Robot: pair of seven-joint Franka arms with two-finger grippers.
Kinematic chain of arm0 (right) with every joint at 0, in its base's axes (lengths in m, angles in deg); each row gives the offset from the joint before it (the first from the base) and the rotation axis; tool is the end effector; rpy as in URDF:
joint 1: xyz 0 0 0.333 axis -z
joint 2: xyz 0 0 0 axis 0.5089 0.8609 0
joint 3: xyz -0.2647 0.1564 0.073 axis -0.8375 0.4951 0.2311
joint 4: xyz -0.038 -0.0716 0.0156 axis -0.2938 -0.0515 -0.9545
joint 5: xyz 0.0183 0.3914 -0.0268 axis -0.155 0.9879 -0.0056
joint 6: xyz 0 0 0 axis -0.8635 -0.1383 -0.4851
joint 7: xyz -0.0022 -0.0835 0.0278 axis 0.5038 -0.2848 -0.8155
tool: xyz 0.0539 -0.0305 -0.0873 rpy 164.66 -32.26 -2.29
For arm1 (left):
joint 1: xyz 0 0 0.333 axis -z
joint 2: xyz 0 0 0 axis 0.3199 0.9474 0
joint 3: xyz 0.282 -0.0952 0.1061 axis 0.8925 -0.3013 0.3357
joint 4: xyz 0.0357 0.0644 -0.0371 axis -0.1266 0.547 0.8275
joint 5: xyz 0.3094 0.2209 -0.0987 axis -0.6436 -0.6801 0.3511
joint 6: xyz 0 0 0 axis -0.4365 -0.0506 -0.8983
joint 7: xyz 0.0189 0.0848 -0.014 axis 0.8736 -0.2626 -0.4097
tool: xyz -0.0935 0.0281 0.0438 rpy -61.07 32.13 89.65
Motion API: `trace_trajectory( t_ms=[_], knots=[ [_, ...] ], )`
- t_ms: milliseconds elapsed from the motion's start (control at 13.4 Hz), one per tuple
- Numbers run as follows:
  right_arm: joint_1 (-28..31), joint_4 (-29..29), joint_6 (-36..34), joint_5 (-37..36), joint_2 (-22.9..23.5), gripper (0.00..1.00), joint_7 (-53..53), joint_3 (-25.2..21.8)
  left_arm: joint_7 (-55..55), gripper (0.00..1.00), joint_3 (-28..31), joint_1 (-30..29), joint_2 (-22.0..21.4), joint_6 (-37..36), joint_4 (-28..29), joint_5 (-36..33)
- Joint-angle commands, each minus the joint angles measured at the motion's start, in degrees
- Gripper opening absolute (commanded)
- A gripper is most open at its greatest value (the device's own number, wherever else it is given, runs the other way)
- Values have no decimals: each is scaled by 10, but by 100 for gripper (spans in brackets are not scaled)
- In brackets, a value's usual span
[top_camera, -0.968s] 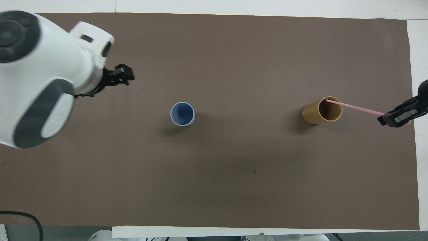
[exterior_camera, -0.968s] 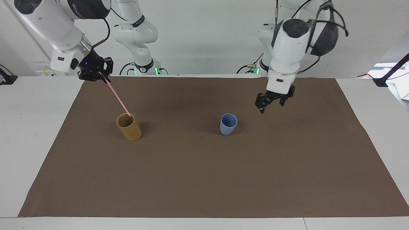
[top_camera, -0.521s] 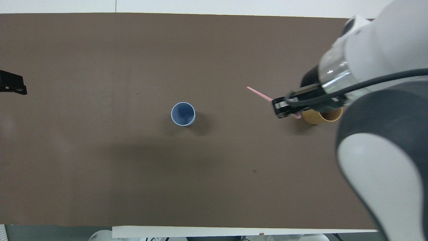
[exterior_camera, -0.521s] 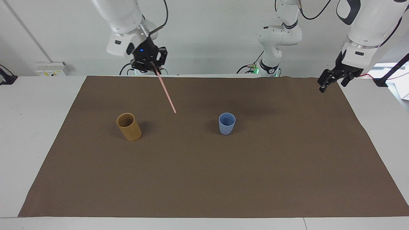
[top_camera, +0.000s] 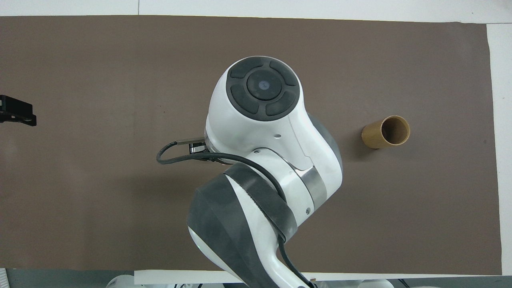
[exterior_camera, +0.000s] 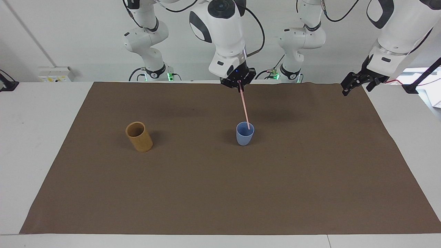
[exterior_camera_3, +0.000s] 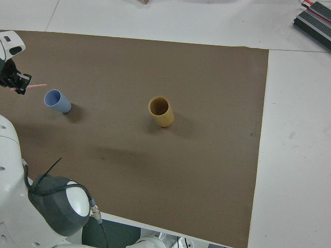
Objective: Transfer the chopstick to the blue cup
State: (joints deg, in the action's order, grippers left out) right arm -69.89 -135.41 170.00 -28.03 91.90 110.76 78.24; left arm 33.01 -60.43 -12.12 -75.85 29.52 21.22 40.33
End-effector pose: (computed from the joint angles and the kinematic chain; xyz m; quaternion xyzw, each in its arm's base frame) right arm 0.4894 0.4239 0.5380 -0.9901 -0.0432 0.0618 0.1183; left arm 0.5173 -0.0418 0.6180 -0.9988 -0.0166 0.0265 0.0369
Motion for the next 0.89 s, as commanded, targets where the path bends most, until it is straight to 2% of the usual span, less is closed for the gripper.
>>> trace_trajectory(
  t_ms=[0, 223, 521, 596, 670, 745, 819],
  knots=[
    [8, -49, 13, 11, -33, 0, -1, -3, -9, 100, -4, -6, -5, -12, -1, 7],
    [8, -78, 17, 11, -45, 0, 0, 4, -8, 100, 1, -13, -5, -13, -1, 7],
    [9, -81, 20, 11, -47, 1, 19, 14, -8, 100, 1, -16, -5, -13, -2, 6],
    [9, -82, 20, 11, -47, 4, 22, 15, -8, 100, 1, -16, -5, -13, -1, 6],
    [10, -83, 20, 11, -47, 12, 21, 15, -8, 100, 1, -16, -5, -13, -2, 7],
    [10, -86, 20, 11, -47, 36, 20, 15, -8, 100, 1, -16, -5, -13, -1, 7],
    [10, -85, 25, 10, -48, 99, 19, 15, -8, 100, 1, -16, -5, -13, -2, 7]
  ],
)
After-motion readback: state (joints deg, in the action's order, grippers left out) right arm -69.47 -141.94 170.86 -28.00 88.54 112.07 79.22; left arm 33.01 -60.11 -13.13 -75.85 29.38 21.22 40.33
